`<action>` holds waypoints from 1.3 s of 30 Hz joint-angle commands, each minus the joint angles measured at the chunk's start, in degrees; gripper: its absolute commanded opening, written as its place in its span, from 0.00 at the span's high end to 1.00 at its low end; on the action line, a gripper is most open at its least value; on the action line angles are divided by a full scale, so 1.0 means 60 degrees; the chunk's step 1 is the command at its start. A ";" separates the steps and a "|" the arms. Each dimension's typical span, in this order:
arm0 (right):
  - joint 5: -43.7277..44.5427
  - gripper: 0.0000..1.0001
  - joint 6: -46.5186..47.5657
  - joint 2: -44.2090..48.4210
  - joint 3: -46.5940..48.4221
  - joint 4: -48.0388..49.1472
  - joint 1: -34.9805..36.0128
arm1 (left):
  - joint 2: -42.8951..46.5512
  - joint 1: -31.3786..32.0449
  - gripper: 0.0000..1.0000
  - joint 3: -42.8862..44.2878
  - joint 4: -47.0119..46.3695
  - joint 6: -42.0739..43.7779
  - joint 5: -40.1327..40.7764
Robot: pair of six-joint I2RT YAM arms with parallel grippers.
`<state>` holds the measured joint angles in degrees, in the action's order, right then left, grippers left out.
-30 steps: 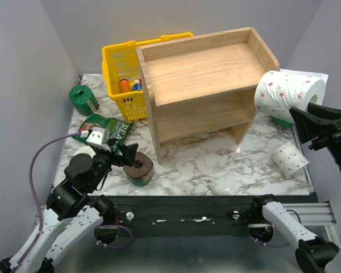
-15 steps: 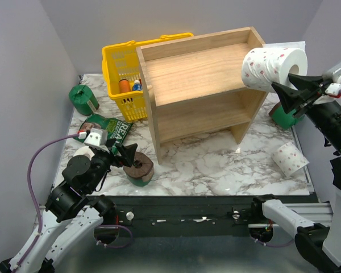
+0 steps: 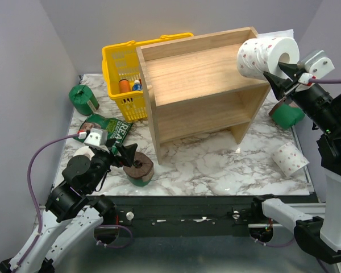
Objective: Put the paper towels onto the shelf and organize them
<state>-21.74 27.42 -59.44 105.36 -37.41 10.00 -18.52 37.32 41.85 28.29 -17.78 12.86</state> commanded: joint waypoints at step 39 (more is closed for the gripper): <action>0.9018 0.30 -0.4189 0.0955 -0.2044 0.1327 0.1175 | 0.0333 0.0035 0.01 -0.0104 -0.0160 0.0092 0.0141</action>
<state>11.84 7.22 -57.28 102.08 -29.65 16.93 -17.63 37.32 41.65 27.97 -17.61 12.91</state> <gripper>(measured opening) 0.697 0.988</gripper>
